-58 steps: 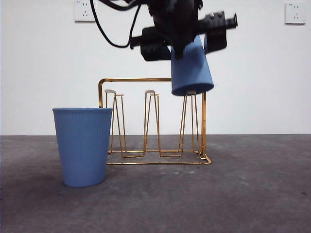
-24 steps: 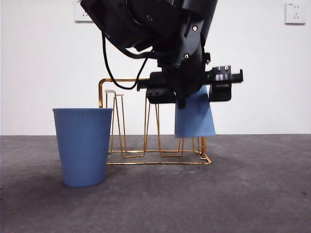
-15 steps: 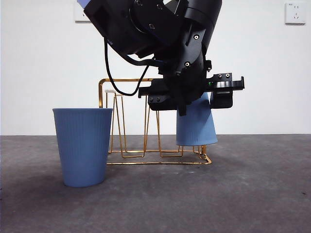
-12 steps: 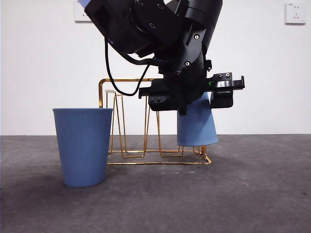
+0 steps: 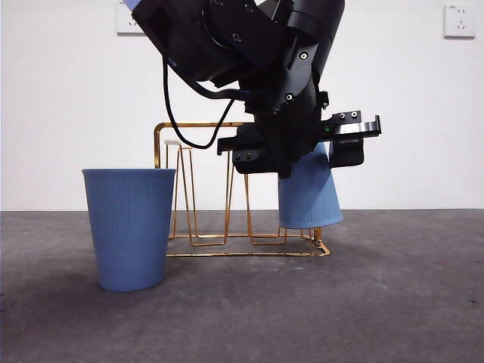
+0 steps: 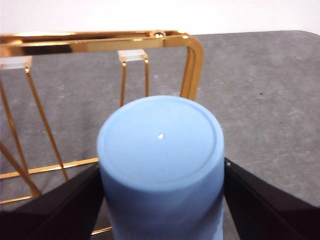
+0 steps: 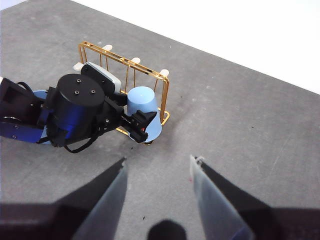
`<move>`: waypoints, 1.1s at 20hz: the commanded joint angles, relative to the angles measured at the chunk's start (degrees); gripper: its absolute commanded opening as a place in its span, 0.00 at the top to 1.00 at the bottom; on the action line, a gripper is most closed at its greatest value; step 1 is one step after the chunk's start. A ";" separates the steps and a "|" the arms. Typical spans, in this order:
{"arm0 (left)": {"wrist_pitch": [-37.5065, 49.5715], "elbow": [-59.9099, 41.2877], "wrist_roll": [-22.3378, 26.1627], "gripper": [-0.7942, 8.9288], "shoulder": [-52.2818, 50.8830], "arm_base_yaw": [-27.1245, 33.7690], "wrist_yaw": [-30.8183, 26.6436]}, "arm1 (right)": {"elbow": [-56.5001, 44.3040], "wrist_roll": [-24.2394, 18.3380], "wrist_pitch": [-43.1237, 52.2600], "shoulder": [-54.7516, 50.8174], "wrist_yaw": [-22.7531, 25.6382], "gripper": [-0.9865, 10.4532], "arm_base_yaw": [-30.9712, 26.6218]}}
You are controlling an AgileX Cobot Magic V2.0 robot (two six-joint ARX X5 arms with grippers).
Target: Pick up cup 1,put cup 1 in the cup rack,pick up cup 2,put cup 2 in the cup rack
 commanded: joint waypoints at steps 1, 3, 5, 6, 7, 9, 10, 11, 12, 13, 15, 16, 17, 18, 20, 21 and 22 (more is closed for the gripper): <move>-2.80 -0.87 -1.22 0.47 1.75 -0.20 4.04 | -0.44 -0.26 0.22 -0.20 -0.02 0.72 0.00; -3.89 -0.72 -1.22 0.47 1.75 -0.20 4.66 | -0.44 -0.28 0.22 -0.20 -0.02 0.72 0.00; -5.64 -0.35 -1.22 0.47 1.73 -0.20 5.38 | -0.44 -0.31 0.22 -0.20 -0.02 0.72 0.00; -6.58 -0.13 -1.27 0.47 1.73 -0.20 5.38 | -0.44 -0.35 0.22 -0.20 -0.02 0.72 0.00; -7.65 0.17 -1.38 0.47 1.73 -0.20 5.35 | -0.44 -0.42 0.22 -0.20 -0.02 0.72 0.00; -9.01 0.59 -1.66 0.47 1.73 -0.20 5.35 | -0.44 -0.44 0.22 -0.20 -0.02 0.72 0.00; -9.38 0.66 -1.79 0.47 1.73 -0.20 5.38 | -0.44 -0.44 0.22 -0.20 -0.02 0.72 0.00; -9.64 0.68 -2.16 0.47 1.73 -0.20 5.38 | -0.44 -0.44 0.22 -0.20 -0.02 0.72 0.00; -10.01 0.68 -2.29 0.47 1.64 -0.20 5.42 | -0.44 -0.44 0.17 -0.20 -0.02 0.72 0.00; -10.73 0.68 -2.38 0.47 1.53 -0.20 5.73 | -0.44 -0.44 0.11 -0.20 -0.02 0.72 0.00; -12.33 0.72 -2.69 0.47 1.40 -0.20 7.26 | -0.44 -0.46 -0.02 -0.20 -0.02 0.72 0.00; -13.42 0.76 -2.99 0.47 1.33 -0.24 8.17 | -0.46 -0.46 -0.02 -0.20 -0.02 0.72 0.00; -14.99 0.76 -3.91 0.47 1.27 -0.31 9.53 | -0.46 -0.52 -0.02 -0.20 -0.02 0.72 0.00; -16.57 0.76 -4.50 0.47 1.07 -0.42 10.91 | -0.46 -0.59 -0.02 -0.20 -0.02 0.72 0.00; -19.93 0.76 -5.53 0.47 0.42 -0.74 12.63 | -0.46 -0.63 0.00 -0.20 -0.02 0.72 0.00; -21.51 0.76 -5.57 0.47 -0.02 -1.09 12.68 | -0.46 -0.61 0.00 -0.20 -0.02 0.72 0.00; -23.41 0.76 -5.62 0.47 -0.72 -1.38 12.96 | -0.46 -0.61 -0.02 -0.20 -0.02 0.72 0.00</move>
